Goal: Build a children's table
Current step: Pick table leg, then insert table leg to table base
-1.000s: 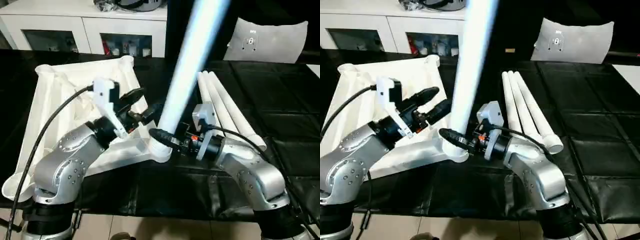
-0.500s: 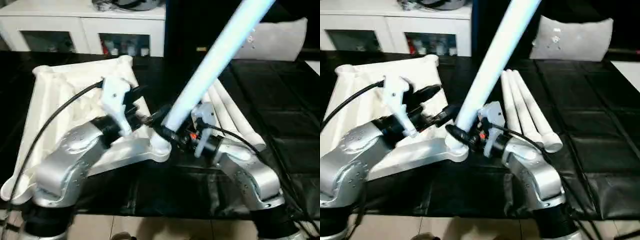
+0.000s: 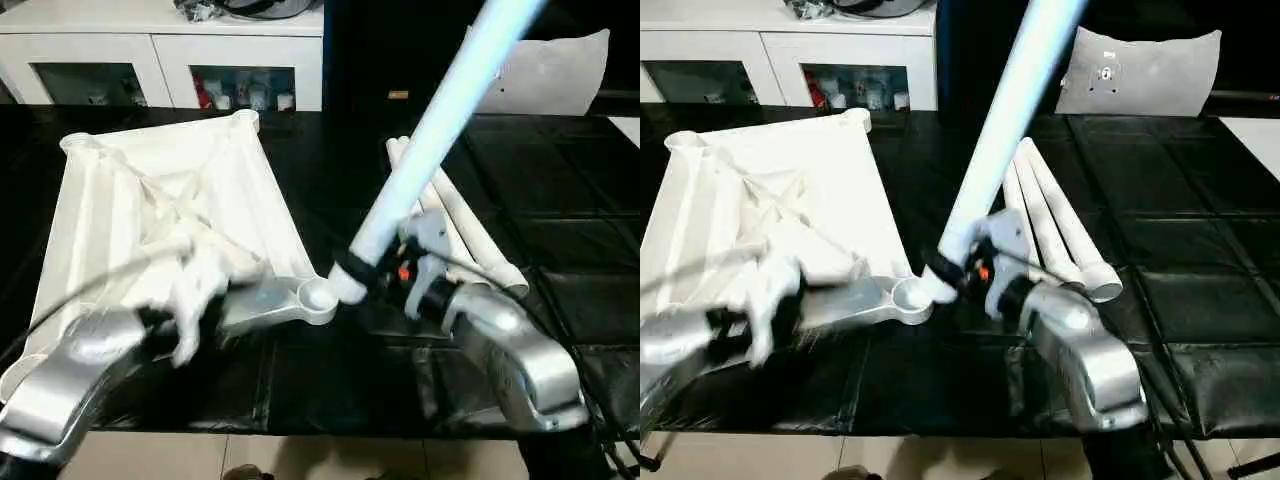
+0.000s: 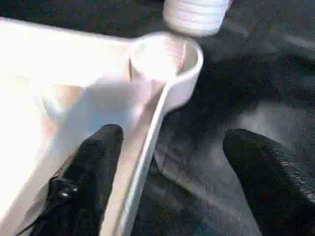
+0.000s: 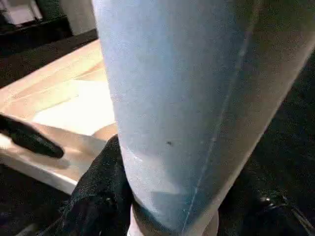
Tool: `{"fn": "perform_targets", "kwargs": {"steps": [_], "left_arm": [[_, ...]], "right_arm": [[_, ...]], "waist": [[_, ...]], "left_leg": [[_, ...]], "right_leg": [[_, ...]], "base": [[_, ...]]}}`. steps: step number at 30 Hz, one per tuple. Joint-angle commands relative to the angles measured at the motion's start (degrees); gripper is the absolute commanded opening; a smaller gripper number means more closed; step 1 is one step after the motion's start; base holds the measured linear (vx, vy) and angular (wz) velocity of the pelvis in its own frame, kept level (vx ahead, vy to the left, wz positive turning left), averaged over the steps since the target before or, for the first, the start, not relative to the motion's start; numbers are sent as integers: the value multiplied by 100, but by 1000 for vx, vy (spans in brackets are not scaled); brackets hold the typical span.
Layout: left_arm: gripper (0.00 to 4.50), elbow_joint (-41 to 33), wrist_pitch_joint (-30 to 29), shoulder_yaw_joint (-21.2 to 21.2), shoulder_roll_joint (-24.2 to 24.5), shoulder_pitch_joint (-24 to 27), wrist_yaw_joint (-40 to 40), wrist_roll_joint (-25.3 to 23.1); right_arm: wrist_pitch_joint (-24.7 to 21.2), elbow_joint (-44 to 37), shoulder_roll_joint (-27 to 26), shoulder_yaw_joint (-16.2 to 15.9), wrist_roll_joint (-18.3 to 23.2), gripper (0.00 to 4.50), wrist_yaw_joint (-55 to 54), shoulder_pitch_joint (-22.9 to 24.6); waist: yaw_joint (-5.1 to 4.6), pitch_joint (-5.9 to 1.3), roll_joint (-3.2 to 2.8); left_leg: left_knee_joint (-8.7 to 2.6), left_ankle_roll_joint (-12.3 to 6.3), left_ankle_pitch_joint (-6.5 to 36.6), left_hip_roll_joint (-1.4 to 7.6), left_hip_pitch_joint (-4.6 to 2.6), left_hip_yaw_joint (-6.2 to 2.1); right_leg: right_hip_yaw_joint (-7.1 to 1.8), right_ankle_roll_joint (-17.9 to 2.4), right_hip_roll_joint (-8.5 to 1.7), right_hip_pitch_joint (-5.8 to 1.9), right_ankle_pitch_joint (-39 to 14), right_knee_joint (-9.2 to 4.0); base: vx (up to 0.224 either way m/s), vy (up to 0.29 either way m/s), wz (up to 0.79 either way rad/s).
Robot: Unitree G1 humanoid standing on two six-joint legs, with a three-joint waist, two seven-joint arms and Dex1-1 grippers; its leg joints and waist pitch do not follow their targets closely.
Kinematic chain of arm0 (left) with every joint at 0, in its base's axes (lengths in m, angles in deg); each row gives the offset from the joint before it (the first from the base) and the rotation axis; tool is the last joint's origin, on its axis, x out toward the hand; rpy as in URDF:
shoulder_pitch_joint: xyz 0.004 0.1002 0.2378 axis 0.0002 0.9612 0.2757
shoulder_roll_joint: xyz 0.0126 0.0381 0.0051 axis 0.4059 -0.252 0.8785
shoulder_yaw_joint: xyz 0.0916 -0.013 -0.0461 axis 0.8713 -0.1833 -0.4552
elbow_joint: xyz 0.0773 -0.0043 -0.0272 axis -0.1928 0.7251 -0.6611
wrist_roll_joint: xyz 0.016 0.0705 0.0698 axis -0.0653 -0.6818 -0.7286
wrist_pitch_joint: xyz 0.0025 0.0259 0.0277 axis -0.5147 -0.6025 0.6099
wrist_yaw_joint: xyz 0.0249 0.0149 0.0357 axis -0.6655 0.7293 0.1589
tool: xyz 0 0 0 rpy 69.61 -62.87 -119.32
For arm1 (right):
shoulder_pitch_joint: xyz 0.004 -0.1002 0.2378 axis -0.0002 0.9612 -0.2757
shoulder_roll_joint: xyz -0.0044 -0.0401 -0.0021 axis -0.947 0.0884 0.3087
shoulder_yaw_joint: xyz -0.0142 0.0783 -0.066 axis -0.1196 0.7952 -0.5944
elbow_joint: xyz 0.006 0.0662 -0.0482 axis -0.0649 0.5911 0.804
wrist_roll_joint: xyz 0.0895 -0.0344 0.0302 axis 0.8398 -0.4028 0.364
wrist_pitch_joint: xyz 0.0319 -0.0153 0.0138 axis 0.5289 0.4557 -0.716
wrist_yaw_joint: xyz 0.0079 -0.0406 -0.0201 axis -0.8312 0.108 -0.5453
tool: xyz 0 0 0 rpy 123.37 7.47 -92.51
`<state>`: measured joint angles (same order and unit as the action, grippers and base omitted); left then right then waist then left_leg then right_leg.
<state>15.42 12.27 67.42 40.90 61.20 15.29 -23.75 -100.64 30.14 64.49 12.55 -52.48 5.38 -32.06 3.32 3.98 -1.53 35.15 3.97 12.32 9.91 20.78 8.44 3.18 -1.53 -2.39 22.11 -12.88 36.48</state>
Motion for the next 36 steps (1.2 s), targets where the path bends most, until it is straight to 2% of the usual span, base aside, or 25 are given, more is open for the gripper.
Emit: {"fn": "perform_targets", "kwargs": {"steps": [1,4,11,12,14,17,20,22,23,25,28,29,31,36], "left_arm": [[340,114,192,23,1,-47,-5,-141],[315,637,577,56,-11,-178,-207,-334],[250,1088,646,193,15,-441,-540,-353],[250,1124,645,203,-5,-469,-576,-344],[222,1214,687,208,-56,-514,-654,-349],[209,1413,700,244,-173,-671,-672,-441],[171,1495,718,243,-203,-761,-698,-444],[167,1521,717,282,-184,-828,-763,-464],[144,1588,742,314,-168,-882,-795,-529],[133,1722,847,365,-152,-970,-856,-665],[118,1846,915,466,-102,-1068,-941,-826],[97,1846,915,466,-102,-1068,-941,-826],[86,1886,945,509,-82,-1100,-961,-878],[35,2061,1188,680,-120,-1276,-1191,-1029]], "right_arm": [[99,-113,-1,36,-53,189,-73,-36],[168,-129,43,-19,-150,189,-136,-60],[39,-171,41,79,142,189,139,-90],[26,-170,42,85,162,189,164,-95],[20,-164,47,85,182,189,198,-102],[13,-169,69,25,232,189,316,-132],[35,-167,77,-10,244,189,380,-145],[68,-161,111,-63,240,189,464,-161],[88,-142,127,-92,230,189,516,-178],[118,-113,150,-130,210,189,588,-202],[103,-74,190,-173,216,189,687,-260],[103,-74,190,-173,216,189,687,-260],[93,-60,211,-196,218,189,727,-281],[0,188,312,-397,132,189,952,-499]], "waist": [[-13,-327,-99],[-20,-328,-57],[-13,-351,-76],[-8,-356,-103],[-3,-355,-83],[0,-365,-86],[7,-368,-79],[10,-373,-84],[10,-376,-72],[15,-380,-85],[11,-374,-71],[12,-374,-75],[15,-366,-80],[10,-351,-37]], "left_leg": [[-500,188,916,283,-43,-80],[-495,153,854,274,-36,-69],[-483,97,730,289,-48,-67],[-477,95,729,284,-57,-67],[-478,112,730,290,-51,-64],[-471,114,738,291,-59,-57],[-468,99,713,286,-50,-63],[-466,97,694,291,-51,-65],[-465,85,672,289,-52,-61],[-457,75,629,288,-49,-65],[-456,62,590,286,-46,-63],[-457,57,603,288,-51,-63],[-463,63,627,295,-50,-66],[-464,41,688,297,-57,-54]], "right_leg": [[-363,-986,-515,-251,-596,-455],[-372,-962,-520,-260,-635,-469],[-375,-1068,-536,-276,-383,-431],[-375,-1082,-533,-270,-384,-432],[-373,-1116,-540,-281,-365,-427],[-371,-1144,-537,-285,-345,-429],[-373,-1140,-545,-299,-366,-425],[-371,-1152,-545,-298,-357,-420],[-370,-1149,-540,-301,-339,-425],[-374,-1149,-547,-309,-257,-410],[-370,-1170,-547,-308,-206,-412],[-371,-1169,-544,-309,-224,-412],[-372,-1179,-555,-307,-281,-416],[-378,-1188,-561,-296,-458,-434]], "base": [[0,0,0],[0,0,0],[0,0,0],[0,0,0],[0,0,0],[0,0,0],[0,0,0],[0,0,0],[0,0,0],[0,0,0],[0,0,0],[0,0,0],[0,0,0],[0,0,0]]}}
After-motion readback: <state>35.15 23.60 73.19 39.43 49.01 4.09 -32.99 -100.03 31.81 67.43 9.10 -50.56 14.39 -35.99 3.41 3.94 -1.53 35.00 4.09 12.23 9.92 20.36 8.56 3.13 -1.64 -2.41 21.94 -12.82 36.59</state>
